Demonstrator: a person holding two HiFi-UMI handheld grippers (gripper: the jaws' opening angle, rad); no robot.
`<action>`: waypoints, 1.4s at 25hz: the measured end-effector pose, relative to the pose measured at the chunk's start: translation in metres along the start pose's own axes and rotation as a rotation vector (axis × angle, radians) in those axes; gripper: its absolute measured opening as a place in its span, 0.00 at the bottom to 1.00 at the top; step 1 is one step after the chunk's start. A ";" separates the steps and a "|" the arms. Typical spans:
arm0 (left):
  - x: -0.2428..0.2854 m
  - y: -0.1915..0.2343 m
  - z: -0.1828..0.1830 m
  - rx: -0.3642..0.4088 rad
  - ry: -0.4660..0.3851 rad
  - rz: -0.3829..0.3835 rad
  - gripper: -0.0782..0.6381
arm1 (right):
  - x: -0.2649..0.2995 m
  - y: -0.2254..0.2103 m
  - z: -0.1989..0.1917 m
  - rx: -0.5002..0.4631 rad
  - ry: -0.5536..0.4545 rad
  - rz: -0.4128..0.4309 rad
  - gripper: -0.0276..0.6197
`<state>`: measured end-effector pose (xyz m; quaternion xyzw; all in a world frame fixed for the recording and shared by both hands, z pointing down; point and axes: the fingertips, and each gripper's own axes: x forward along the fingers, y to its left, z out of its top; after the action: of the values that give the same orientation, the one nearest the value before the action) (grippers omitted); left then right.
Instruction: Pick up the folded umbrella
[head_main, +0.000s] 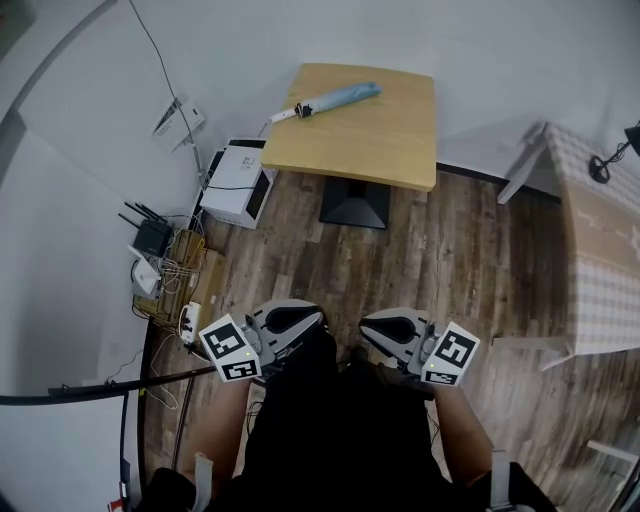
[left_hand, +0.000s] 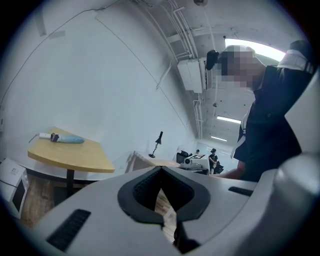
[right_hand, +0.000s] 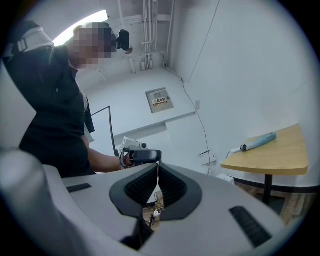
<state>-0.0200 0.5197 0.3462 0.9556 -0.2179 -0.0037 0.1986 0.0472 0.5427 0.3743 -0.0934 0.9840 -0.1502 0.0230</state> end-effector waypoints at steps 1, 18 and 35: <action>0.000 0.001 0.001 0.002 0.000 -0.007 0.13 | 0.001 -0.003 0.001 -0.002 -0.001 -0.009 0.07; 0.010 0.094 0.033 -0.003 -0.010 -0.075 0.13 | 0.051 -0.083 0.024 -0.026 0.057 -0.102 0.07; 0.003 0.191 0.076 -0.020 -0.047 -0.203 0.13 | 0.110 -0.167 0.058 -0.083 0.161 -0.306 0.07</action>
<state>-0.1037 0.3320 0.3487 0.9703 -0.1242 -0.0482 0.2017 -0.0270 0.3485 0.3672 -0.2307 0.9622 -0.1184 -0.0830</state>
